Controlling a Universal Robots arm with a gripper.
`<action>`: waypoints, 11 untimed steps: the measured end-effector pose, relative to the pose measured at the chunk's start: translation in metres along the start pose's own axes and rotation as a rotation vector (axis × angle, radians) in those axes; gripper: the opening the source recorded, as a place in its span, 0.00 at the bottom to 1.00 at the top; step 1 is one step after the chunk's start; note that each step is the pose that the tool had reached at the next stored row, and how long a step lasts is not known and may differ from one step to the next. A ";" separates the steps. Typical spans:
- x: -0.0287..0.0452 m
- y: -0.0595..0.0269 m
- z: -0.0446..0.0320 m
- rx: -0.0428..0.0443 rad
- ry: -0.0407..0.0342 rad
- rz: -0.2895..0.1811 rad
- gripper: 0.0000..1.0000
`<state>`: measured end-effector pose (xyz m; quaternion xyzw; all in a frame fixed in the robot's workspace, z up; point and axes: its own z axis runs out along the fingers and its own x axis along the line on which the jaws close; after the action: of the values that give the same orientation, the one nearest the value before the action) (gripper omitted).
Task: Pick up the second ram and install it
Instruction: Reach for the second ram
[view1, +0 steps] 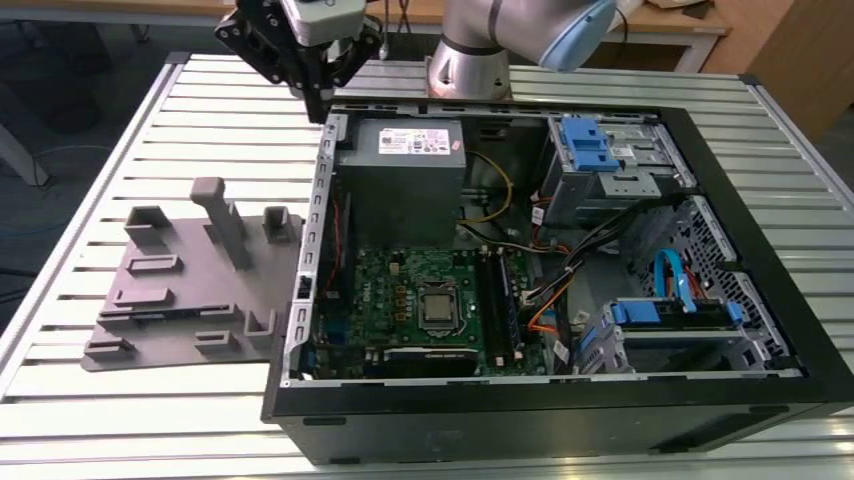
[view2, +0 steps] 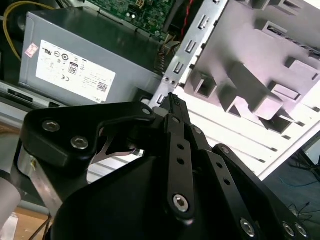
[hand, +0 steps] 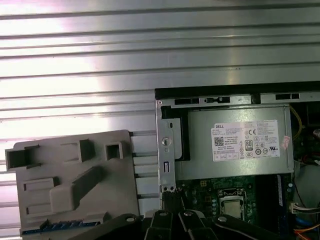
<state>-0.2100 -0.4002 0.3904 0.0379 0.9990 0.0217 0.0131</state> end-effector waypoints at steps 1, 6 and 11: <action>0.0033 -0.0004 0.0001 0.0000 0.0000 0.000 0.07; 0.0179 -0.0024 0.0007 0.0000 0.0000 0.000 0.07; 0.0239 -0.0052 0.0034 0.0000 -0.0001 0.000 0.07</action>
<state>-0.2341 -0.4034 0.3862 0.0379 0.9990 0.0217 0.0131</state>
